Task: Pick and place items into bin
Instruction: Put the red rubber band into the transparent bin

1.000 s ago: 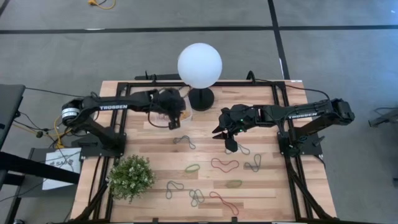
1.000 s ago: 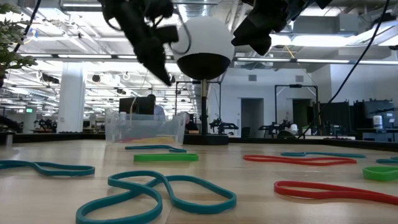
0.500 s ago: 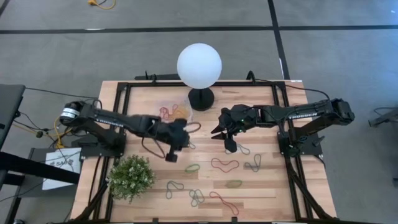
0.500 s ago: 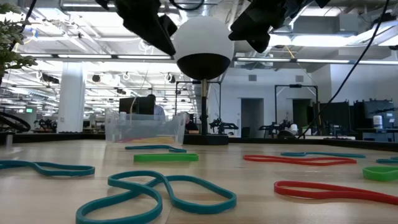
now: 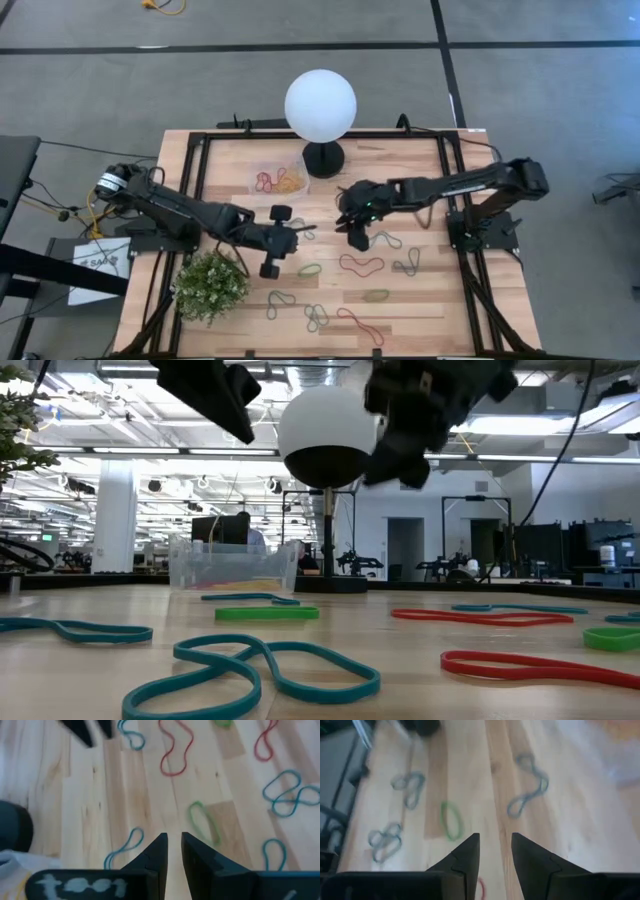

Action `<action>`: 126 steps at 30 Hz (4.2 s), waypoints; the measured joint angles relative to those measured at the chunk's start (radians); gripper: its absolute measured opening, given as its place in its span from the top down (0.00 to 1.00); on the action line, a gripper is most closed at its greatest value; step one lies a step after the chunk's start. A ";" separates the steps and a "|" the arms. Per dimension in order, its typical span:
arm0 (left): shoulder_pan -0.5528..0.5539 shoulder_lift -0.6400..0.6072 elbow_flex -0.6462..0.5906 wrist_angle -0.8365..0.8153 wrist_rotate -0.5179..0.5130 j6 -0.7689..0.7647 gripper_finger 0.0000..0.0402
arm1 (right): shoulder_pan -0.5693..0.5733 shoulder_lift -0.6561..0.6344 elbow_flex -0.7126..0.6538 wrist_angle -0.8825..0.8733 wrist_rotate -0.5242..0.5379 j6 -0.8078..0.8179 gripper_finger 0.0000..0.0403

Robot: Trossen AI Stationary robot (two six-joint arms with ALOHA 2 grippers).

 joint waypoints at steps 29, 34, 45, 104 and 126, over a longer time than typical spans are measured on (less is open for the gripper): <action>0.023 -0.075 -0.002 -0.340 -0.039 -0.108 0.89 | 0.248 0.251 0.113 -0.366 0.132 0.080 0.74; 0.036 -0.168 -0.074 -0.124 -0.002 0.020 0.89 | 0.248 0.333 0.157 -0.417 0.116 0.078 0.74; 0.152 -0.313 -0.391 0.235 0.140 0.032 0.89 | 0.248 0.387 0.190 -0.453 0.129 0.080 0.74; 0.027 -0.366 -0.483 0.144 0.238 -0.050 0.89 | -0.181 0.634 0.759 0.316 0.268 -0.455 1.00; -0.039 -0.366 -0.483 0.129 0.191 -0.071 0.89 | -0.151 0.781 0.771 0.295 0.322 -0.412 0.99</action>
